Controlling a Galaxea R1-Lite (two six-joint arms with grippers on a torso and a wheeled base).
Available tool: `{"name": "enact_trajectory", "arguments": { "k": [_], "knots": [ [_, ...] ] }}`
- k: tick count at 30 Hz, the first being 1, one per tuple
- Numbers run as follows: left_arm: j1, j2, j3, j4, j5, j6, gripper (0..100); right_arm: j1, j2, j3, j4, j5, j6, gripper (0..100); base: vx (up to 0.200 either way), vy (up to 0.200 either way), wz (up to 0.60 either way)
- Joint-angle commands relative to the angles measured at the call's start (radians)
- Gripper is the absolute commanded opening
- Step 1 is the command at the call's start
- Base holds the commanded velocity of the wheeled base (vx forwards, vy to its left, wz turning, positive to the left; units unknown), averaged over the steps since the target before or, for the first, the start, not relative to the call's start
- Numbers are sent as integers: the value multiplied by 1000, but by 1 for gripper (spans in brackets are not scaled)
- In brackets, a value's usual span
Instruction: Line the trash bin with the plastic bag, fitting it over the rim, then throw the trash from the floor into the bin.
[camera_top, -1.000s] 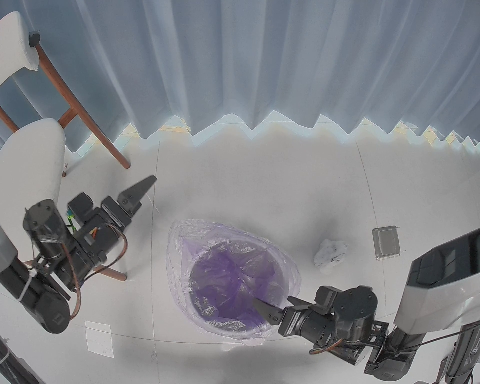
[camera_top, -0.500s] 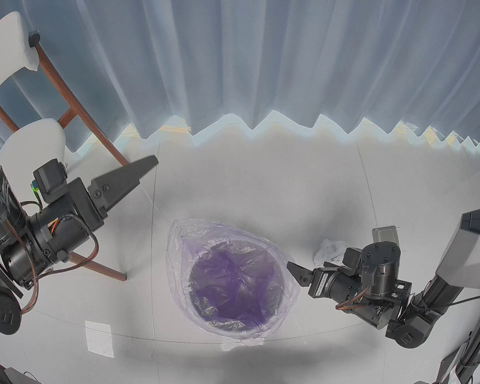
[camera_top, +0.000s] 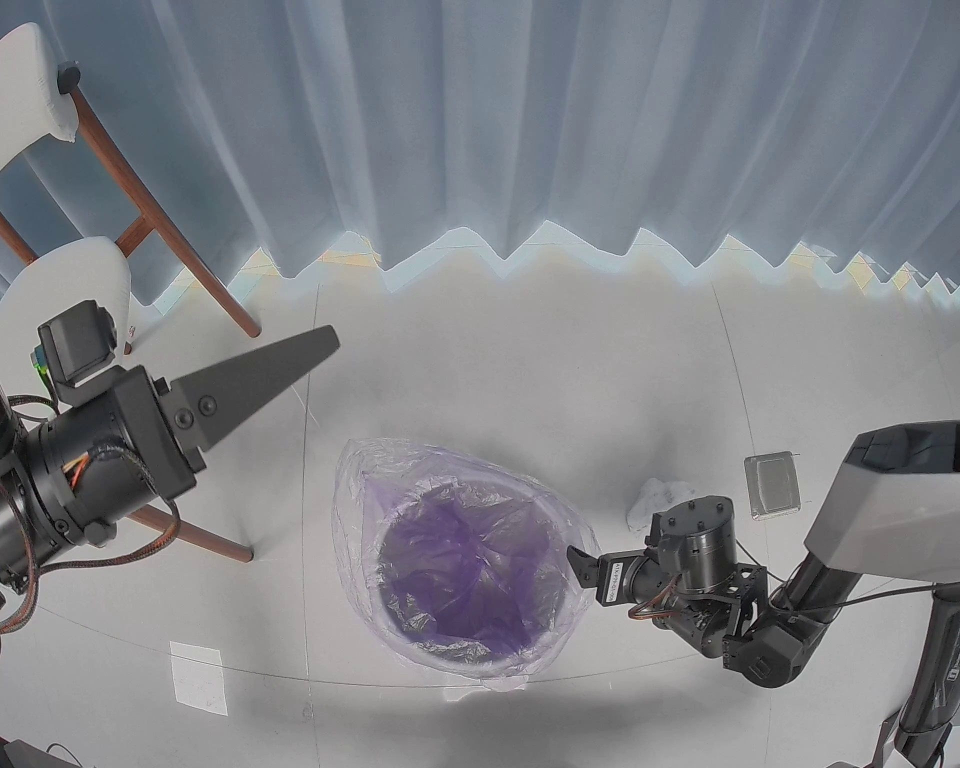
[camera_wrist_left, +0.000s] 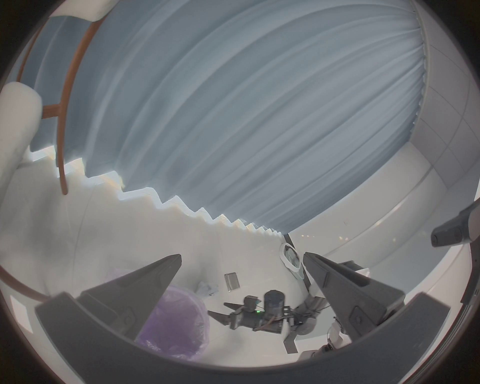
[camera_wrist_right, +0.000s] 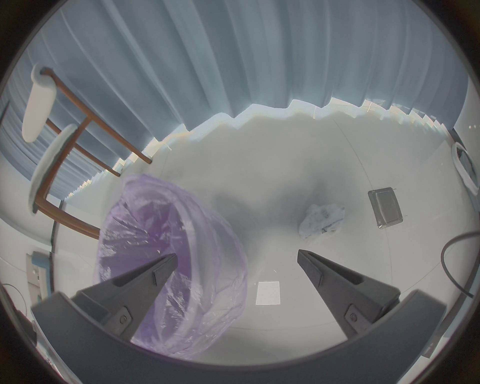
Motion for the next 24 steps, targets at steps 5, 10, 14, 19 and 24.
{"name": "enact_trajectory", "arguments": {
  "k": [5,10,14,19,24],
  "knots": [
    [-44,-17,33,-3,10,55,100,24,106,-46,-3,-14,-4,100,0,0,0],
    [-35,-7,54,-1,6,110,100,41,129,-60,-15,-14,-6,100,0,0,0],
    [-33,-4,48,5,10,116,100,52,181,-78,-51,-14,-27,100,0,0,0],
    [-35,-9,57,13,6,136,100,52,222,-94,-106,-16,-75,100,0,0,0],
    [-35,-7,71,13,3,176,100,32,149,-66,-163,-34,-94,100,0,0,0]
  ]
}}
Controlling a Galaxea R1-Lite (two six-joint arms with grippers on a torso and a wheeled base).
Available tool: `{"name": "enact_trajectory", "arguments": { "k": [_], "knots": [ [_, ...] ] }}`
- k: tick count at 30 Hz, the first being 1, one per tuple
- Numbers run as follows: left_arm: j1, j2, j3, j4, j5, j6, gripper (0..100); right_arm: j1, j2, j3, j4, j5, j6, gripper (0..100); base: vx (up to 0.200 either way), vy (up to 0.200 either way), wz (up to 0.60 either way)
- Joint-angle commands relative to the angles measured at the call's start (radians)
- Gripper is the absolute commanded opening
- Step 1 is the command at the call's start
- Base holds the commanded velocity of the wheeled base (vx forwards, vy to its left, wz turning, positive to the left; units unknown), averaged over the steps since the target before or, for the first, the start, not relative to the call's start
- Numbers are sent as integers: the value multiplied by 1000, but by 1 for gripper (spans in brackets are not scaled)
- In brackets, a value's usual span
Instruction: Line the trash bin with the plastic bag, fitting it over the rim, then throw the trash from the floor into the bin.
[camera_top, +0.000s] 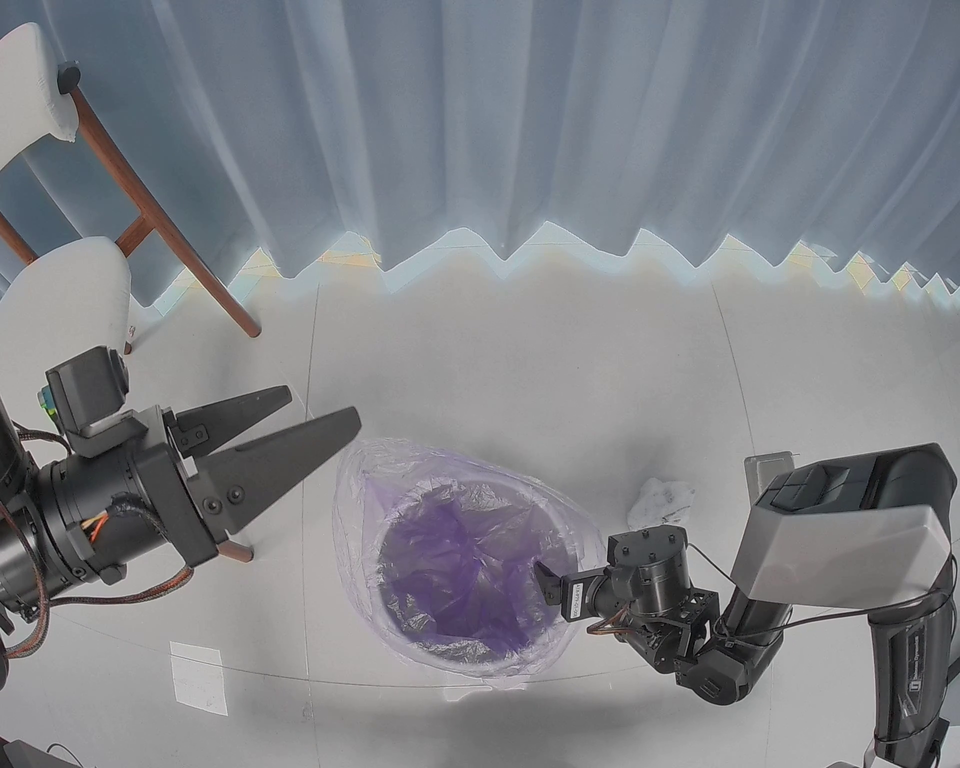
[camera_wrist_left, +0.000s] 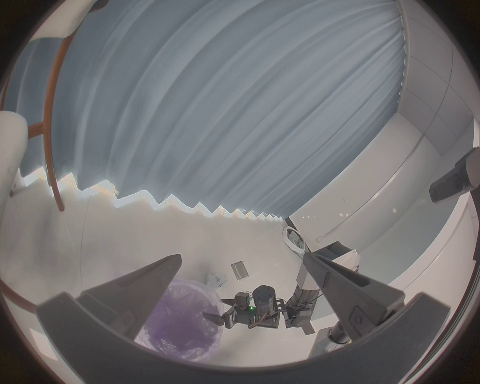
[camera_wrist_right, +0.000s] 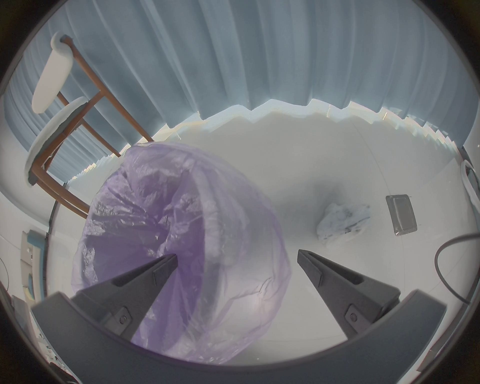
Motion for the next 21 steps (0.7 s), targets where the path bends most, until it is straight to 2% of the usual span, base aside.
{"name": "enact_trajectory", "arguments": {
  "k": [1,7,10,14,21],
  "knots": [
    [0,3,13,0,-3,17,100,-16,-88,51,-27,-8,-8,100,0,0,0],
    [0,5,13,-4,-3,22,100,-6,-261,162,-30,-10,-19,100,0,0,0],
    [0,5,11,-10,-4,24,100,34,-299,185,-27,-8,-25,100,0,0,0],
    [0,3,13,-10,-4,27,100,85,-261,173,-22,-11,-39,100,0,0,0],
    [0,-3,13,-1,-4,27,100,91,-85,114,-28,-47,-103,100,0,0,0]
  ]
}}
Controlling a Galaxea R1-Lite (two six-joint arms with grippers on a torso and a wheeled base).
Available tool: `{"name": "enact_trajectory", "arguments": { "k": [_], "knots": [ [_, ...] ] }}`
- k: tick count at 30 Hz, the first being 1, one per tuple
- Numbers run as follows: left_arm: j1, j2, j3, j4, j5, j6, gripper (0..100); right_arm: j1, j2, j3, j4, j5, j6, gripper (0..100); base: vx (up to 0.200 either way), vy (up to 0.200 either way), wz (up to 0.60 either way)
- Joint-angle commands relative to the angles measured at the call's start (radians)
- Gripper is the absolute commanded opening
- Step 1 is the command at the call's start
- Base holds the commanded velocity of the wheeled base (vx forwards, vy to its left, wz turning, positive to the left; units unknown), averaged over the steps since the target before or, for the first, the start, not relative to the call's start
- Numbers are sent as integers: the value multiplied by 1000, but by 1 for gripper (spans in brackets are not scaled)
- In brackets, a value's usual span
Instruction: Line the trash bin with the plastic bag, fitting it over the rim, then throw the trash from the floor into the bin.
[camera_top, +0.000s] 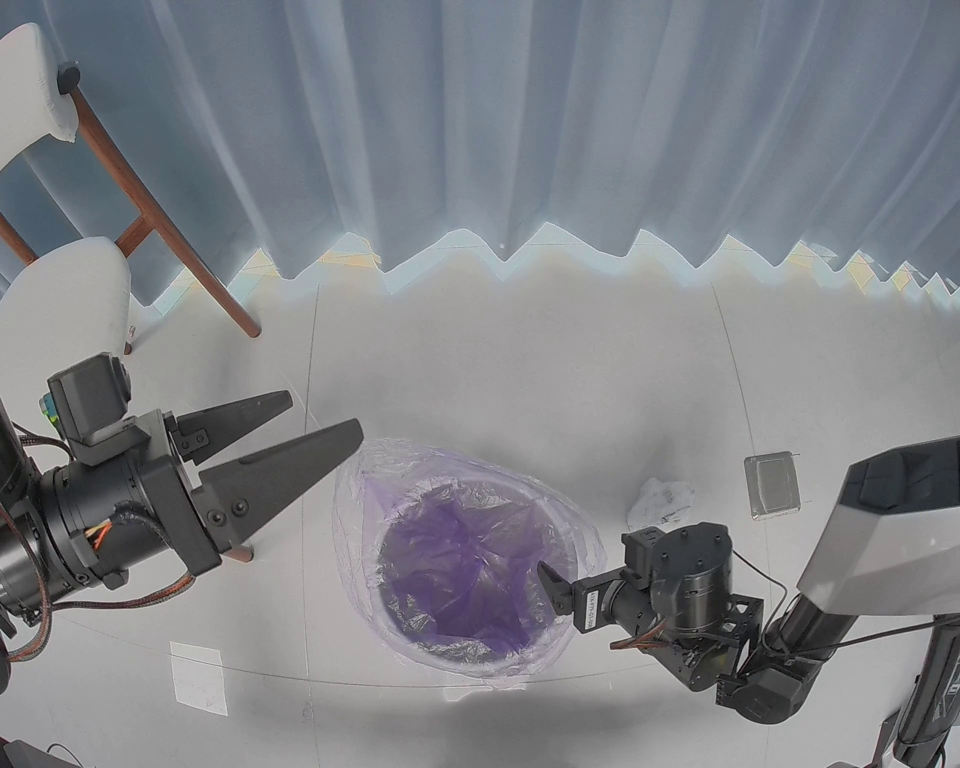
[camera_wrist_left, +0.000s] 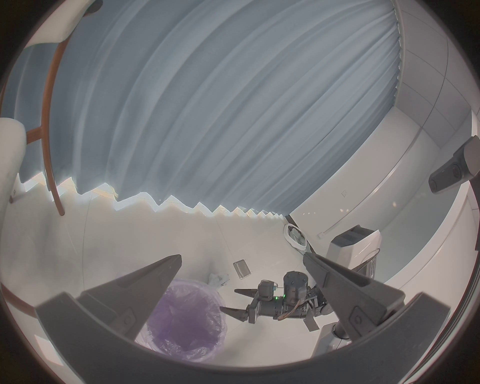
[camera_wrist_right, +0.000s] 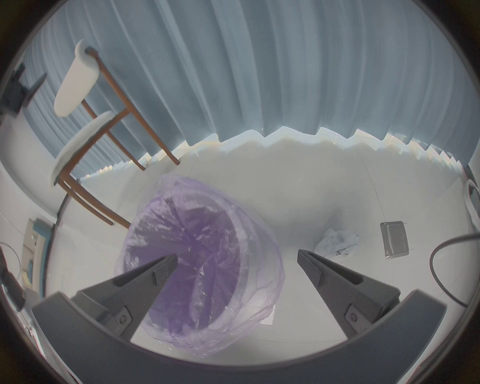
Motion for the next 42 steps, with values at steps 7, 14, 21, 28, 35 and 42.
{"name": "enact_trajectory", "arguments": {
  "k": [7,14,21,28,35,42],
  "knots": [
    [0,-2,2,6,-1,1,100,16,206,-111,2,-82,-65,100,0,0,0],
    [0,-1,4,6,-1,1,100,12,229,-157,7,-85,-71,100,0,0,0],
    [0,-1,5,6,-1,1,100,-14,281,-197,5,-85,-82,100,0,0,0],
    [0,3,5,6,1,1,100,-80,261,-178,-4,-84,-81,100,0,0,0],
    [0,-1,7,6,1,3,100,-62,264,-181,-7,-82,-35,0,0,0,0],
    [0,3,4,-3,1,1,100,-14,266,-195,-5,-78,45,0,0,0,0]
  ]
}}
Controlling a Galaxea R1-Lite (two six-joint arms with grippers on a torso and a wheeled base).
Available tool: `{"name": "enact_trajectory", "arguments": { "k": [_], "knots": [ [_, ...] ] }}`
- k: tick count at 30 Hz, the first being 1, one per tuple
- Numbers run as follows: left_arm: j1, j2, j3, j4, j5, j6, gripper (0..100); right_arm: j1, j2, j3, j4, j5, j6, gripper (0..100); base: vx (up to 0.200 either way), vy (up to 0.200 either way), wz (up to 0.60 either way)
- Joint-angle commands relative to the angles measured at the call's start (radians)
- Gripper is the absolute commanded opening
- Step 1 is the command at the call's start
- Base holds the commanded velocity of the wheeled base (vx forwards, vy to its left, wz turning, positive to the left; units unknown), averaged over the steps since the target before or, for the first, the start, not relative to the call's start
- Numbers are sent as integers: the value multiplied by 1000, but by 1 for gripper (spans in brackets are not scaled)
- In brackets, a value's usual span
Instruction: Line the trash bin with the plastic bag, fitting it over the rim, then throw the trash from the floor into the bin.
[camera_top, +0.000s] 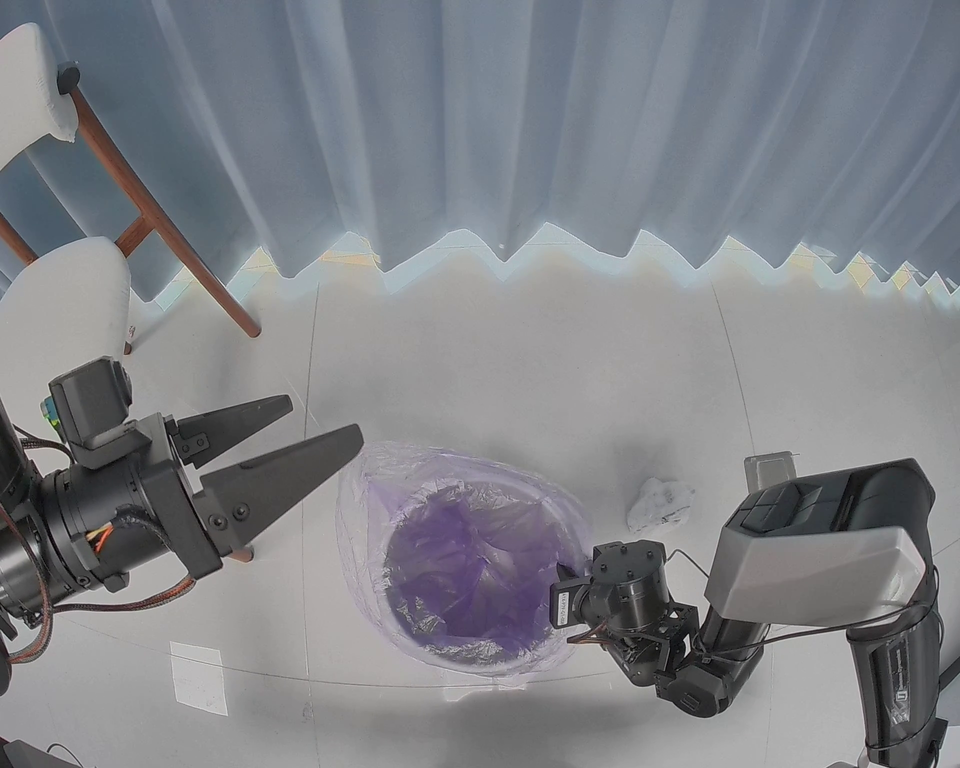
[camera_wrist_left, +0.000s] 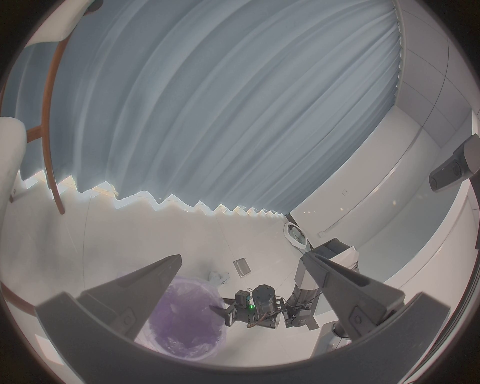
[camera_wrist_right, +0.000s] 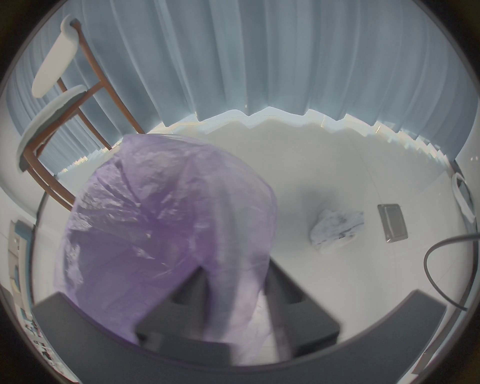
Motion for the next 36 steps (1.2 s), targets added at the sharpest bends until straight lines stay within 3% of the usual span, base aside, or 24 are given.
{"name": "enact_trajectory", "arguments": {
  "k": [1,8,15,22,30,36],
  "knots": [
    [0,6,-10,-6,0,-1,100,28,0,-1,-4,1,27,0,0,0,0],
    [0,9,-8,-6,-1,-1,100,22,-22,-3,-59,30,119,0,0,0,0],
    [6,40,-7,-3,5,-8,100,-22,-164,8,-79,72,263,0,0,0,0],
    [156,138,-38,-6,-3,-27,100,-25,-313,28,-82,135,351,0,0,0,0],
    [187,201,-44,-7,-12,-157,100,-91,-338,11,-110,190,389,0,0,0,0],
    [279,253,-71,-9,-67,-209,100,-119,-377,43,-148,224,395,0,0,0,0]
  ]
}}
